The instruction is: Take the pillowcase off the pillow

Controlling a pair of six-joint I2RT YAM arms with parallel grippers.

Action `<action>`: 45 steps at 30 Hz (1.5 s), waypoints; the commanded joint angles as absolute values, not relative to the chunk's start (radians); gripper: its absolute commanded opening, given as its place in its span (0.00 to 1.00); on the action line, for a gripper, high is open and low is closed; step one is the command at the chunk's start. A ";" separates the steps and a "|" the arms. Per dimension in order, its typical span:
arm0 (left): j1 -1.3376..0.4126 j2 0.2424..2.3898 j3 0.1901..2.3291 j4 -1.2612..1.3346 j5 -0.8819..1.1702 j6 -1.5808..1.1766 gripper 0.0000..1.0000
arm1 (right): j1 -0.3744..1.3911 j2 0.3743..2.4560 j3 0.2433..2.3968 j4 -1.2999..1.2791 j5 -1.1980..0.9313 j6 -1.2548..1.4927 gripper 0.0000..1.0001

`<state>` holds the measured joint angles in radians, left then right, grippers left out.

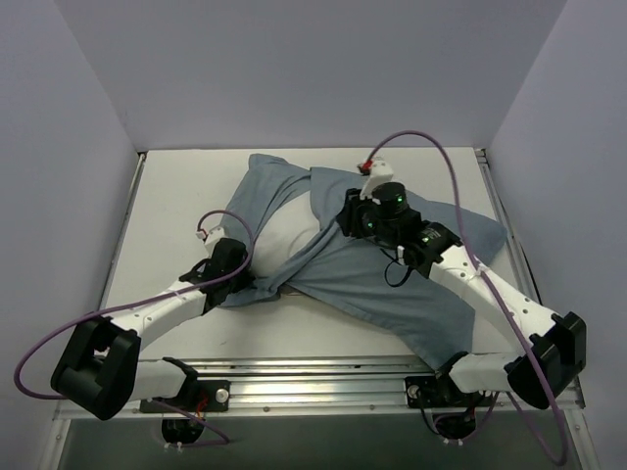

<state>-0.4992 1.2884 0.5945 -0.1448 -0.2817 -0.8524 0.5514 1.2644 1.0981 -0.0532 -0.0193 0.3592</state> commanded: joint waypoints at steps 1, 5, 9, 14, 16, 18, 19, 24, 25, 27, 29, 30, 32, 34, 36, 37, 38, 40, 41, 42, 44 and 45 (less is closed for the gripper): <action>-0.497 1.266 0.577 -0.107 -0.226 -0.813 0.02 | 0.723 1.325 1.176 -0.067 0.034 0.232 0.32; -0.499 1.226 0.551 -0.077 -0.180 -0.819 0.02 | 0.889 1.414 1.227 -0.051 0.139 0.151 0.59; -0.502 1.189 0.506 -0.035 -0.152 -0.836 0.02 | 0.988 1.518 1.292 -0.016 0.140 0.068 0.80; -0.500 1.154 0.469 -0.026 -0.143 -0.882 0.02 | 1.023 1.669 1.368 0.037 0.112 -0.026 0.91; -0.500 1.138 0.456 -0.025 -0.144 -0.897 0.02 | 1.031 1.721 1.394 0.061 0.138 -0.043 0.93; -0.500 1.131 0.449 -0.032 -0.147 -0.908 0.02 | 1.031 1.753 1.394 0.086 0.161 -0.052 0.94; -0.500 1.126 0.443 -0.034 -0.149 -0.917 0.02 | 1.031 1.787 1.394 0.087 0.181 -0.061 0.94; -0.499 1.129 0.434 -0.057 -0.163 -0.937 0.02 | 1.031 1.870 1.327 0.149 0.206 -0.103 1.00; -0.499 1.131 0.433 -0.061 -0.167 -0.945 0.02 | 1.026 1.888 1.284 0.167 0.213 -0.106 1.00; -0.497 1.132 0.433 -0.075 -0.176 -0.948 0.02 | 1.020 1.910 1.252 0.195 0.233 -0.107 1.00; -0.494 1.128 0.430 -0.083 -0.186 -0.957 0.02 | 1.005 1.942 1.218 0.207 0.242 -0.103 1.00; -0.492 1.124 0.425 -0.083 -0.187 -0.959 0.02 | 0.999 1.951 1.207 0.219 0.235 -0.100 1.00; -0.488 1.115 0.420 -0.087 -0.196 -0.963 0.02 | 0.982 1.976 1.181 0.229 0.230 -0.098 1.00; -0.485 1.111 0.420 -0.092 -0.199 -0.963 0.02 | 0.976 1.994 1.169 0.224 0.216 -0.101 1.00; -0.482 1.109 0.420 -0.095 -0.201 -0.963 0.02 | 0.965 2.011 1.166 0.204 0.213 -0.094 1.00; -0.482 1.111 0.420 -0.097 -0.202 -0.962 0.02 | 0.963 2.029 1.166 0.196 0.219 -0.094 1.00; -0.482 1.111 0.420 -0.094 -0.201 -0.962 0.02 | 0.963 2.039 1.167 0.187 0.224 -0.095 1.00; -0.482 1.115 0.420 -0.092 -0.201 -0.962 0.02 | 0.965 2.065 1.175 0.160 0.253 -0.084 1.00; -0.482 1.117 0.422 -0.092 -0.199 -0.960 0.02 | 0.965 2.075 1.184 0.143 0.270 -0.078 1.00; -0.482 1.120 0.422 -0.092 -0.198 -0.957 0.02 | 0.965 2.103 1.204 0.105 0.291 -0.074 0.96; -0.482 1.121 0.426 -0.094 -0.198 -0.956 0.02 | 0.963 2.124 1.221 0.075 0.347 -0.061 0.90; -0.482 1.121 0.425 -0.094 -0.198 -0.956 0.02 | 0.963 2.134 1.227 0.060 0.359 -0.057 0.79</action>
